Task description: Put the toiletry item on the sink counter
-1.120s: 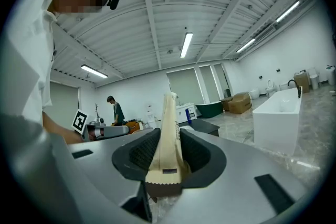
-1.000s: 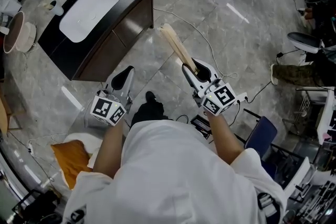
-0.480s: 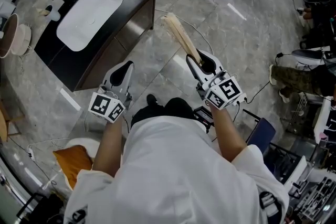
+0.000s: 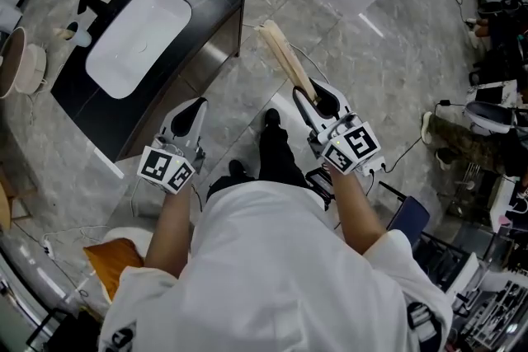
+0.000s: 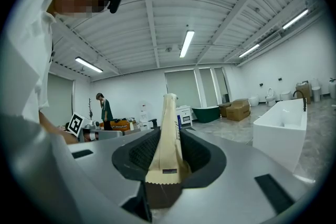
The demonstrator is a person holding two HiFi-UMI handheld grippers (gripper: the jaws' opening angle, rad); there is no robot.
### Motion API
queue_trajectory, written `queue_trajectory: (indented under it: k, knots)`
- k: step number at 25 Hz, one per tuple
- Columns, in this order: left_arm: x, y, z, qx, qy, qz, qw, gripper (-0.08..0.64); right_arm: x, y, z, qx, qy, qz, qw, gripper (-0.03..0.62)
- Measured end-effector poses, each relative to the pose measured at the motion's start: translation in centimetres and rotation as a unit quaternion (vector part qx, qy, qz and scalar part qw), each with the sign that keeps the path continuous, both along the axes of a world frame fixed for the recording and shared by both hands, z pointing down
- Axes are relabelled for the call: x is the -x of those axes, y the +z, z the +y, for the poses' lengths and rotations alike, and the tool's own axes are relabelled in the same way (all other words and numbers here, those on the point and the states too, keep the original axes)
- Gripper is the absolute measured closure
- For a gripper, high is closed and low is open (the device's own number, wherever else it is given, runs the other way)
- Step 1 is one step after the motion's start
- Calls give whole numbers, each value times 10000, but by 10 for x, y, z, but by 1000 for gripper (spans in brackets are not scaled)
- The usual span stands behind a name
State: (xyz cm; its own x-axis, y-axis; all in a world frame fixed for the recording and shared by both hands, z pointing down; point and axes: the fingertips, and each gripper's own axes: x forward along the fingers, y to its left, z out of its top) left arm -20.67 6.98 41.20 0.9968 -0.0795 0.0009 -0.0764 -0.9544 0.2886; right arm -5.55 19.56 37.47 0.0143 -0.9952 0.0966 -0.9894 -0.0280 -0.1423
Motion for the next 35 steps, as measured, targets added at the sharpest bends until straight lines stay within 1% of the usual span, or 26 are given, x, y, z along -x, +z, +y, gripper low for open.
queue_trajectory:
  k: [6, 12, 16, 19, 24, 30, 35]
  knots:
    - [-50, -6, -28, -90, -127, -45, 9999, 537, -49, 2, -27, -54, -118, -71, 9999, 469]
    - [-112, -11, -53, -116, -348, -130, 9992, 537, -119, -2, -60, -123, -333, -109, 9993, 469]
    - [-148, -16, -70, -266, -543, -219, 9979, 537, -164, -7, -77, -171, -562, -156, 9981, 469]
    - [-177, -27, -80, -287, -701, -268, 9968, 537, -198, -4, -89, -145, -715, -188, 9972, 469]
    - [-217, -29, -98, -313, -953, -424, 9941, 537, -246, -2, -115, -229, -934, -270, 9950, 469]
    - [-248, -28, -109, -237, -1241, -441, 9910, 537, -283, 12, -129, -119, -1246, -315, 9916, 469]
    - [-254, -26, -126, -202, -1405, -464, 9888, 537, -297, 24, -147, -75, -1272, -451, 9908, 469]
